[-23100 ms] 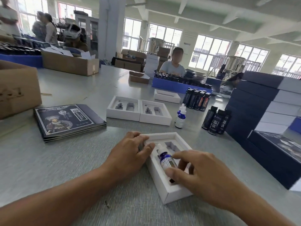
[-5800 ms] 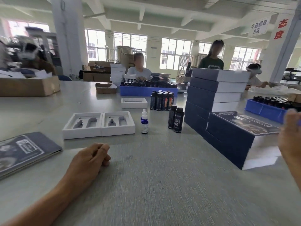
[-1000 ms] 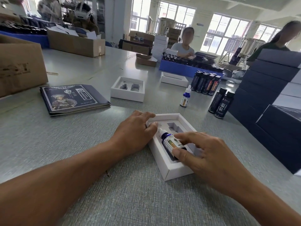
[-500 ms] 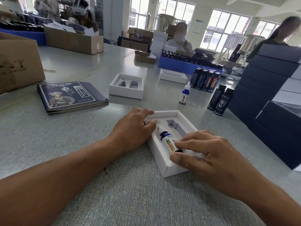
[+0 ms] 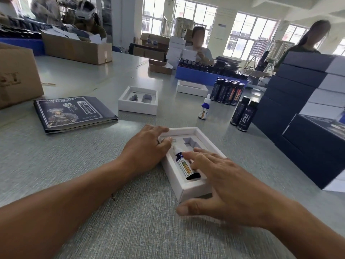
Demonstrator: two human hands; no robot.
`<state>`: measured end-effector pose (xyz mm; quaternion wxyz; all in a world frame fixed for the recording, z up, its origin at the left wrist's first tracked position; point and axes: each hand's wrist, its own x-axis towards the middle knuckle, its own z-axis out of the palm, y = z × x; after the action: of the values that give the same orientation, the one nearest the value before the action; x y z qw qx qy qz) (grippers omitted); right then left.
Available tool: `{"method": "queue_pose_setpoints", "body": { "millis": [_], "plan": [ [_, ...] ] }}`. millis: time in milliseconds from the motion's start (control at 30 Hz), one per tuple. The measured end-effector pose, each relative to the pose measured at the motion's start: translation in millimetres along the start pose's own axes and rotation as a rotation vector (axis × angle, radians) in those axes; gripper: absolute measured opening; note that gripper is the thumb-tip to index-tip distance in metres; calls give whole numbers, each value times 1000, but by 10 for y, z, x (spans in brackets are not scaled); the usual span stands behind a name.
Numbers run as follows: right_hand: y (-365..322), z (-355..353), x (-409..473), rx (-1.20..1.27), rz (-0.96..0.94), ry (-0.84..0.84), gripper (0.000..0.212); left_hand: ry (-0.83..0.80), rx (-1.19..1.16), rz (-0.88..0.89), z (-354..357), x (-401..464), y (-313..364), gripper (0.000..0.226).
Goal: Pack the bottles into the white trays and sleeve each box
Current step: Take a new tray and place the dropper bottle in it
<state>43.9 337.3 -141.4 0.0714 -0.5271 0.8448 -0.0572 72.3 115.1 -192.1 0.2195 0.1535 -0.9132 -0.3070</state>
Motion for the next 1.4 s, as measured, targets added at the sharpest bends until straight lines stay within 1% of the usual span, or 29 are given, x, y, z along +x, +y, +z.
{"method": "queue_pose_setpoints", "body": {
  "millis": [233,333,400,433,500,533,600,667,733,833,900,933,1033,1067,1133,1300,1400],
  "plan": [
    [62,-10,29,11,-19,34,111,-12,-9,-14,-19,-28,42,44],
    [83,34,19,59,8,33,112,-17,-8,-21,-21,-37,50,44],
    [92,79,22,62,-3,60,111,-17,-14,-30,-12,-50,46,44],
    [108,92,25,63,-23,85,107,-18,-14,-33,-5,-56,40,44],
    [165,74,10,162,-25,159,87,-9,-11,-27,6,-60,20,43],
    [224,45,0,263,15,227,76,-1,-13,-23,4,-56,8,43],
    [427,-19,26,408,138,438,62,1,-20,-20,-2,-36,-17,44],
    [724,-98,142,435,278,642,46,-4,-27,-21,0,-20,-39,43],
    [1102,-158,316,434,443,732,36,-9,-32,-27,8,-12,-55,42],
    [1683,-188,562,503,694,775,41,-21,-53,-42,3,-4,-57,49],
    [1984,-184,712,548,809,817,46,-17,-98,-43,0,0,-42,58],
    [2103,-183,796,564,846,843,51,-11,-117,-45,1,5,-39,58],
    [2348,-189,1061,607,904,889,72,4,-152,-60,5,31,-44,46],
    [2389,-197,1143,599,917,889,75,18,-165,-64,8,39,-52,42],
    [2444,-213,1291,534,958,883,68,39,-185,-76,16,45,-56,38],
    [2485,-193,1447,415,1098,874,52,68,-186,-67,28,46,-61,44],
    [2479,-161,1377,431,1060,883,49,32,-163,-63,28,50,-83,35]
  ]
}}
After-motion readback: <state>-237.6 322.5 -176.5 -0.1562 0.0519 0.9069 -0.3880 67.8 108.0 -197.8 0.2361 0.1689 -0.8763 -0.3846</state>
